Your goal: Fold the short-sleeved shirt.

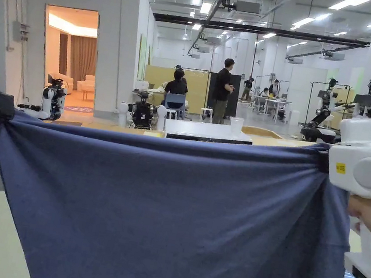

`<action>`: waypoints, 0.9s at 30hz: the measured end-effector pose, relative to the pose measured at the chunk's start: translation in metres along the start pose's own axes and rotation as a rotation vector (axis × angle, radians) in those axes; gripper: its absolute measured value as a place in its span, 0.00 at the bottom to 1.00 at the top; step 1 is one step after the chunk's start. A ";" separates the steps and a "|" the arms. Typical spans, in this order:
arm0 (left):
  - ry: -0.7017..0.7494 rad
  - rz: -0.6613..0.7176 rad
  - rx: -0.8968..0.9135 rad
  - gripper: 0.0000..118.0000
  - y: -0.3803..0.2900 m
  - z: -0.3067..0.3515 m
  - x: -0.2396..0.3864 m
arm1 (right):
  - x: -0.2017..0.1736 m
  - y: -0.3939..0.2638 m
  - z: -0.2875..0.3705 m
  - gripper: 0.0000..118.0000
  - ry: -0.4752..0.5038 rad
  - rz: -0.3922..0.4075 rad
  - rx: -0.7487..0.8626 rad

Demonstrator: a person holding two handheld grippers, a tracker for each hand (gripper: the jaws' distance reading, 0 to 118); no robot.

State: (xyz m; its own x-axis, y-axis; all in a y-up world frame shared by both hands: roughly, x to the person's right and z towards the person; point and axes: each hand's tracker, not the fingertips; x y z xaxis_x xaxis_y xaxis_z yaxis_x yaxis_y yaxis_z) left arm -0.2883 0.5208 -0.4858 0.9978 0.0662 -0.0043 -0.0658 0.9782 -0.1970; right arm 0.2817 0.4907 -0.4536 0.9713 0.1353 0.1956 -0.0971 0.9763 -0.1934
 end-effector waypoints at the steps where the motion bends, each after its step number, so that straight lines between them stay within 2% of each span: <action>1: 0.009 0.000 0.007 0.01 0.002 -0.007 0.001 | -0.004 0.004 -0.010 0.05 -0.007 -0.001 0.004; 6: 0.057 -0.019 0.050 0.01 0.006 -0.053 0.008 | -0.029 0.015 -0.052 0.05 -0.040 0.023 0.047; 10: 0.073 -0.021 0.060 0.01 -0.009 -0.087 0.008 | -0.044 0.000 -0.089 0.05 -0.054 0.033 0.046; 16: 0.059 -0.027 -0.057 0.01 -0.084 -0.121 0.002 | -0.071 -0.080 -0.130 0.05 -0.055 0.062 -0.039; 19: 0.019 0.000 -0.148 0.01 -0.133 -0.129 -0.012 | -0.078 -0.138 -0.121 0.05 -0.047 0.060 -0.022; 21: -0.014 -0.017 -0.190 0.01 -0.165 -0.123 -0.019 | -0.079 -0.175 -0.109 0.05 -0.029 0.079 -0.068; 23: -0.021 -0.024 -0.233 0.01 -0.197 -0.107 -0.024 | -0.076 -0.207 -0.091 0.05 0.021 0.083 -0.120; 27: -0.064 -0.041 -0.331 0.01 -0.258 -0.060 -0.034 | -0.061 -0.265 -0.034 0.05 0.053 0.107 -0.204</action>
State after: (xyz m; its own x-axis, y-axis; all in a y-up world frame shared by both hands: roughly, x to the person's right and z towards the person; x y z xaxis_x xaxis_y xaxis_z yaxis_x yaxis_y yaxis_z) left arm -0.3042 0.2545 -0.4932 0.9963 0.0507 0.0700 -0.0085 0.8638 -0.5037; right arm 0.2554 0.2176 -0.4473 0.9683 0.2222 0.1137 -0.1597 0.9015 -0.4021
